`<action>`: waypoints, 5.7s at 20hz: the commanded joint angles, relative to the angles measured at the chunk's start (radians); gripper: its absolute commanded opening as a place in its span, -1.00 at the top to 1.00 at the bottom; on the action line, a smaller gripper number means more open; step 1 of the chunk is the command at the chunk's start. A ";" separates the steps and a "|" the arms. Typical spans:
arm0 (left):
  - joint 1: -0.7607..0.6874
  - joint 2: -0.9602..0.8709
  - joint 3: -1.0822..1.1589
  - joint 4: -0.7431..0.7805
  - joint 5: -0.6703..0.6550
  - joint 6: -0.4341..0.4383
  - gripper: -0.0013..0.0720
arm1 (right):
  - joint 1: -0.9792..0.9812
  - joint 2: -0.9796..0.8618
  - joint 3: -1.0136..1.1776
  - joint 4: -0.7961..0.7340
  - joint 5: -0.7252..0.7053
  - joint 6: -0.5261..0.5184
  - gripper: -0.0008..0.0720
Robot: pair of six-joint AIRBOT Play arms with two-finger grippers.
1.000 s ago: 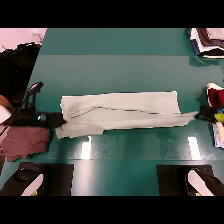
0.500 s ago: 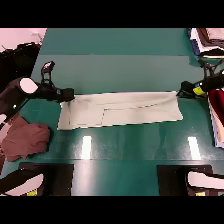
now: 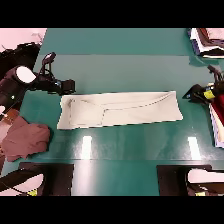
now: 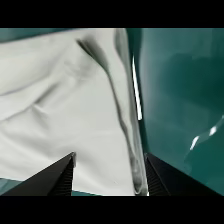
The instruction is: Fold the shirts.
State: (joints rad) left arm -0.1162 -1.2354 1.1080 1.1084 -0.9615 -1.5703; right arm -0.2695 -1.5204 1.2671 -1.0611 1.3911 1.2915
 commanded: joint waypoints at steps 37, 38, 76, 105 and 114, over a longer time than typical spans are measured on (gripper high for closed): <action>-0.382 -0.467 0.325 -0.132 0.122 -0.026 0.90 | 0.676 0.146 0.397 0.415 -0.132 -0.021 0.92; -0.343 -0.427 0.333 -0.103 0.095 -0.027 0.90 | 0.714 0.135 0.397 0.416 -0.142 -0.024 0.92; 0.188 0.167 0.337 0.164 -0.153 -0.017 0.90 | 0.846 -0.444 0.278 0.519 -0.216 -0.066 0.00; -0.240 0.167 0.337 0.087 0.108 -0.038 0.90 | -0.451 -0.015 0.410 0.206 -0.183 0.052 0.92; -0.240 0.167 0.337 0.088 0.103 -0.037 0.90 | -0.477 0.055 0.627 0.195 -0.107 0.107 0.92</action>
State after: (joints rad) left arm -0.3557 -1.0687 1.4448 1.1957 -0.8570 -1.6073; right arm -0.7284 -1.5005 1.8553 -0.8600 1.2644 1.3716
